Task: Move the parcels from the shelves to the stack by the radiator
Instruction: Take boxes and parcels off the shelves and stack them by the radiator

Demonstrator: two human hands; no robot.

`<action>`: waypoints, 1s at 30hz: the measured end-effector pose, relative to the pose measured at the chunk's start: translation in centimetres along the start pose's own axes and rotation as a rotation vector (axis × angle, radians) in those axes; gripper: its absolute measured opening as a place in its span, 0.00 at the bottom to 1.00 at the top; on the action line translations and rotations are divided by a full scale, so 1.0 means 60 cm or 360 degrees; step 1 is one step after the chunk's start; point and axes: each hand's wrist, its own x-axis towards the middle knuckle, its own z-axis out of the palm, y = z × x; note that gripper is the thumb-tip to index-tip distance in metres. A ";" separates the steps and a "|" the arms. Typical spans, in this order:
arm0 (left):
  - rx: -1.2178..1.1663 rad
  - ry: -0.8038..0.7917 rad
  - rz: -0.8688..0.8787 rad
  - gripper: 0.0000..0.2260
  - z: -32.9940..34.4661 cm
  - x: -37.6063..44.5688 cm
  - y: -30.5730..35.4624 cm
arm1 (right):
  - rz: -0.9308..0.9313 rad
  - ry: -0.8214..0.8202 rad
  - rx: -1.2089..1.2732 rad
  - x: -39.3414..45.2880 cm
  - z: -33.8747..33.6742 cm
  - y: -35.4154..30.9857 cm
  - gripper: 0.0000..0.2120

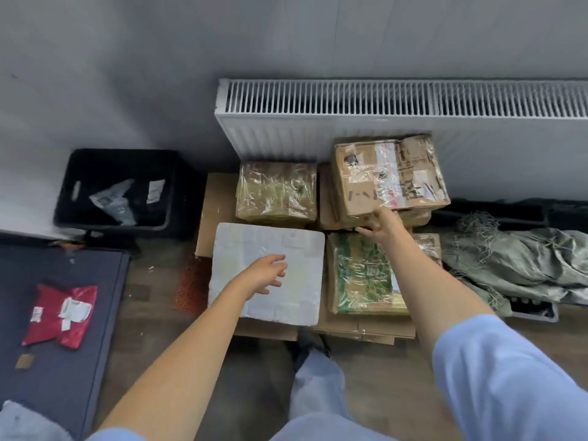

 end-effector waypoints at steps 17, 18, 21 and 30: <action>-0.0334 0.0498 -0.0111 0.17 -0.156 -0.282 -0.221 | -0.0192 -0.1088 -0.1847 -0.318 0.247 0.185 0.19; -0.0388 0.0602 -0.0129 0.14 -0.169 -0.318 -0.261 | -0.0246 -0.1192 -0.1934 -0.361 0.269 0.214 0.18; -0.0620 0.0881 -0.0183 0.10 -0.182 -0.440 -0.400 | -0.0388 -0.1492 -0.2235 -0.493 0.312 0.321 0.18; -0.1548 0.1547 -0.0371 0.08 0.060 -0.835 -0.885 | -0.0720 -0.2310 -0.2764 -0.926 0.246 0.749 0.19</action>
